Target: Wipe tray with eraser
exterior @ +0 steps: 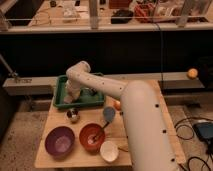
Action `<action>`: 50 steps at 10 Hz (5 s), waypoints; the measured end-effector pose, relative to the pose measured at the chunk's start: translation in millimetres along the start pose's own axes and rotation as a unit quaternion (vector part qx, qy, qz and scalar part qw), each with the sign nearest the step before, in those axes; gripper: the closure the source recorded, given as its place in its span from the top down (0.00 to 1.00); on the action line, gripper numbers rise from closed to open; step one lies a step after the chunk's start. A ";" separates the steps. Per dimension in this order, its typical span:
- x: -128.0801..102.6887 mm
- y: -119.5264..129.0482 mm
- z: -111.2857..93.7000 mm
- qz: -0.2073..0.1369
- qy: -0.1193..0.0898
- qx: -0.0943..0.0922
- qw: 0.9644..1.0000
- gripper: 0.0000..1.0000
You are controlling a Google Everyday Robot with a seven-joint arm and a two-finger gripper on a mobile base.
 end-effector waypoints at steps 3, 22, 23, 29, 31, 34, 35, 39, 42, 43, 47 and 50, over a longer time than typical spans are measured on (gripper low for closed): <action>32.0 25.9 -10.0 0.018 0.021 -0.012 1.000 0.00; -30.5 -31.4 12.8 -0.126 -0.043 0.001 0.991 0.00; -17.3 -21.1 8.6 -0.117 -0.037 -0.001 0.992 0.00; 35.9 40.9 -10.5 -0.059 0.006 -0.022 0.998 0.00; 45.0 38.6 -10.5 -0.044 0.023 -0.025 0.998 0.00; 53.5 9.8 -8.7 -0.036 0.042 -0.012 0.998 0.00; 49.0 -3.7 -5.5 -0.040 0.044 -0.006 0.998 0.00; 15.5 -54.6 14.8 -0.087 0.038 0.010 0.995 0.00; -18.1 -66.6 24.0 -0.136 0.018 0.010 0.990 0.00; -31.2 -66.5 24.5 -0.147 0.010 0.009 0.989 0.00; -46.1 -31.7 12.6 -0.161 -0.009 -0.003 0.987 0.00; -17.5 3.0 -2.7 -0.122 0.006 -0.010 0.992 0.00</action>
